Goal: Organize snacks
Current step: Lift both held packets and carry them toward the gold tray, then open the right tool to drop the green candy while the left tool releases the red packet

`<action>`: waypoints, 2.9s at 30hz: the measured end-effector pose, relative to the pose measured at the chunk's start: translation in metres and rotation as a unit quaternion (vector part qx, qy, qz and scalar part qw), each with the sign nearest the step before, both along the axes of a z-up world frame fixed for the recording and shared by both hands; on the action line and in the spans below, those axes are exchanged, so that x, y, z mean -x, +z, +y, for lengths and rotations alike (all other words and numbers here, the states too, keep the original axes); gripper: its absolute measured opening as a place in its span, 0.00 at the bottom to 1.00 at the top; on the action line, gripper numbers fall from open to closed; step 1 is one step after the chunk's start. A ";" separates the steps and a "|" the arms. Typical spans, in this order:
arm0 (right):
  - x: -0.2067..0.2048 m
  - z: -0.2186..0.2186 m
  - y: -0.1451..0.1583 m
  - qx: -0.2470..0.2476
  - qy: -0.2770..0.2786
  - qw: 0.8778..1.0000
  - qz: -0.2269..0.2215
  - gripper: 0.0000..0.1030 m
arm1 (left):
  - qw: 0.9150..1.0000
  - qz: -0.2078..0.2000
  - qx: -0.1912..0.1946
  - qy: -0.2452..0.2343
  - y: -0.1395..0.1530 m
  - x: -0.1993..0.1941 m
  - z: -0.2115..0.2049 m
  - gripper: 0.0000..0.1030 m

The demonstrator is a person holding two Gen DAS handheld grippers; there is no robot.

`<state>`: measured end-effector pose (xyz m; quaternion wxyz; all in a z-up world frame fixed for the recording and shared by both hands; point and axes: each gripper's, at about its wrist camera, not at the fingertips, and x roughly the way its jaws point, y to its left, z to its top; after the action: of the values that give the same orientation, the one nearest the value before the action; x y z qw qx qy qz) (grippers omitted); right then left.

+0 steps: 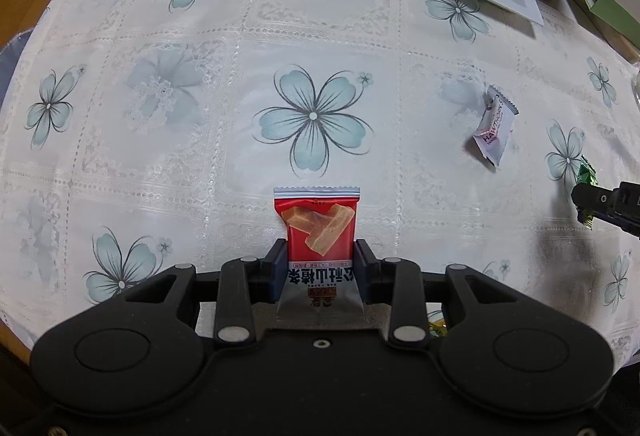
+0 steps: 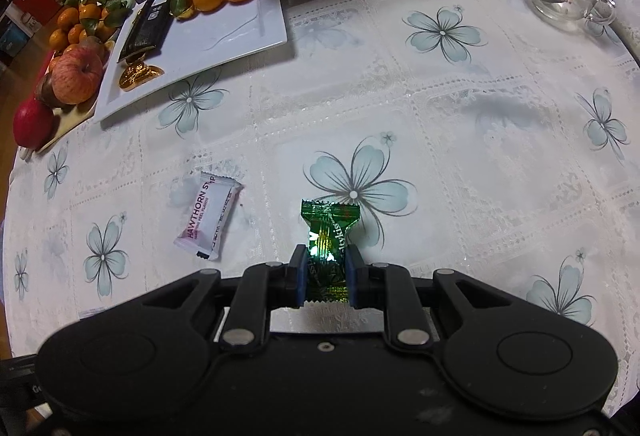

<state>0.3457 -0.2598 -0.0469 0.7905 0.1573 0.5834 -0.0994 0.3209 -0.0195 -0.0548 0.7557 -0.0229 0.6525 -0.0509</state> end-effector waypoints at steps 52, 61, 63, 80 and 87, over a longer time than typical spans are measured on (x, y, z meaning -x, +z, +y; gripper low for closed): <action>0.254 0.068 0.017 -0.077 0.113 0.986 -0.095 0.20 | 0.994 -0.087 0.065 0.008 0.013 0.189 0.036 0.42; 0.243 0.082 0.007 -0.078 0.125 0.986 -0.079 0.23 | 0.994 -0.083 0.076 0.000 0.011 0.183 0.029 0.41; 0.241 0.082 0.006 -0.080 0.125 0.986 -0.077 0.24 | 0.994 -0.080 0.079 -0.001 0.010 0.183 0.028 0.41; 0.238 0.082 0.001 -0.079 0.123 0.987 -0.068 0.24 | 0.994 -0.105 0.039 -0.021 0.013 0.186 0.018 0.41; 0.239 0.080 0.000 -0.072 0.120 0.988 -0.067 0.24 | 0.993 -0.115 0.023 -0.016 0.015 0.187 0.020 0.41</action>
<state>0.1064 -0.1794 -0.0467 0.8204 0.1493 0.5498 0.0491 0.1336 0.0003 -0.0395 0.8238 -0.0237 0.5606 -0.0804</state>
